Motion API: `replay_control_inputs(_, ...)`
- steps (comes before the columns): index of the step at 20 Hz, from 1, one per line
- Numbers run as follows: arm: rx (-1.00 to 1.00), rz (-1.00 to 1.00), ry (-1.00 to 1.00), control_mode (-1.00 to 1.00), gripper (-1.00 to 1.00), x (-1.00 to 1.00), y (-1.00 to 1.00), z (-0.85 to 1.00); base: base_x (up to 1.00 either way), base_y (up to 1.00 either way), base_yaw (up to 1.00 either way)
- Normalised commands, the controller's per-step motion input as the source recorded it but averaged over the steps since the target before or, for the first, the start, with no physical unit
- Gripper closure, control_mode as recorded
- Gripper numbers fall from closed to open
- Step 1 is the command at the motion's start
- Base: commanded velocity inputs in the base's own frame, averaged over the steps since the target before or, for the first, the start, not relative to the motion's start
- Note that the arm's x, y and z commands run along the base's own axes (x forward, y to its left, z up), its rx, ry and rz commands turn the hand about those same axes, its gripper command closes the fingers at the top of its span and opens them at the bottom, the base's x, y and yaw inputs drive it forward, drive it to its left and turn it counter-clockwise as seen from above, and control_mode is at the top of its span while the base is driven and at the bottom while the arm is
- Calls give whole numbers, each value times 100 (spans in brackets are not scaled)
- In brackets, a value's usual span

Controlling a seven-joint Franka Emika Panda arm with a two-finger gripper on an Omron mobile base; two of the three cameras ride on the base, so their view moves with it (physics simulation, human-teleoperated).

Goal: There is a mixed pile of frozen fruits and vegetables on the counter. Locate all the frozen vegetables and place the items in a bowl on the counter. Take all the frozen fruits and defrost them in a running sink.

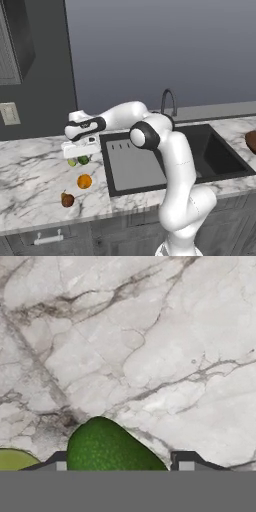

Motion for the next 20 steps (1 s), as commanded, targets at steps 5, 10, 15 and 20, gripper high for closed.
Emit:
replay_control_inputs(5, 0, 0, 0, -100, 100, 0, -3, 1, 0, 0, 0)
replay_control_inputs(10, 0, -14, 0, -100, 100, -17, -60, 47, 0, 0, 0)
replay_control_inputs(15, 3, -10, -2, -100, 100, -24, -78, 61, 0, 0, 0)
replay_control_inputs(20, 10, -6, -2, -100, 100, -42, -77, 38, 0, 0, 0)
